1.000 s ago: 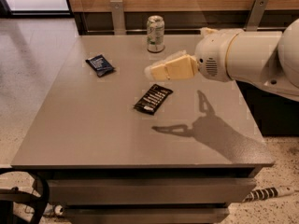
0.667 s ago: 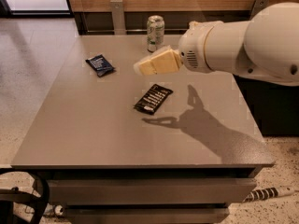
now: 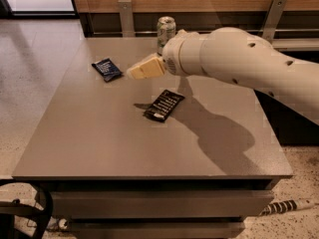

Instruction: Pick rxbar blueberry

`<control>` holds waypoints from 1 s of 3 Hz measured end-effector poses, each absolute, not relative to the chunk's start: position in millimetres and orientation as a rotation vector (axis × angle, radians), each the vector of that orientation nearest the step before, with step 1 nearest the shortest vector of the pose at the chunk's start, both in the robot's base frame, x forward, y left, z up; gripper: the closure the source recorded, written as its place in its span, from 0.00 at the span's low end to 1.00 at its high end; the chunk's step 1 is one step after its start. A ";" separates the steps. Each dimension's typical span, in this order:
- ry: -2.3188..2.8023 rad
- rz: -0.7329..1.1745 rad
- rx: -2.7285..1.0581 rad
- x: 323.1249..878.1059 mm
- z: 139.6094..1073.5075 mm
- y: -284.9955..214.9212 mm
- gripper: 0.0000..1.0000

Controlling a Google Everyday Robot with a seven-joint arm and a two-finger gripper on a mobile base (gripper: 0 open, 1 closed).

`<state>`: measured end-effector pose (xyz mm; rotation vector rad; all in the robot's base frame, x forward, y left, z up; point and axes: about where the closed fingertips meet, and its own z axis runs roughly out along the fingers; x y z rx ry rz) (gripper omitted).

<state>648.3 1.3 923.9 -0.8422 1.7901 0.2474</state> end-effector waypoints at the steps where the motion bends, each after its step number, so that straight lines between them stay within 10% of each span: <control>1: 1.760 0.289 -0.840 674.0 911.1 26.8 0.00; 3: 1.724 0.438 -0.842 705.8 862.6 100.0 0.00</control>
Offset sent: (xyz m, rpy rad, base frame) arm 0.0707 0.1093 -0.0628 0.1513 0.0154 0.1438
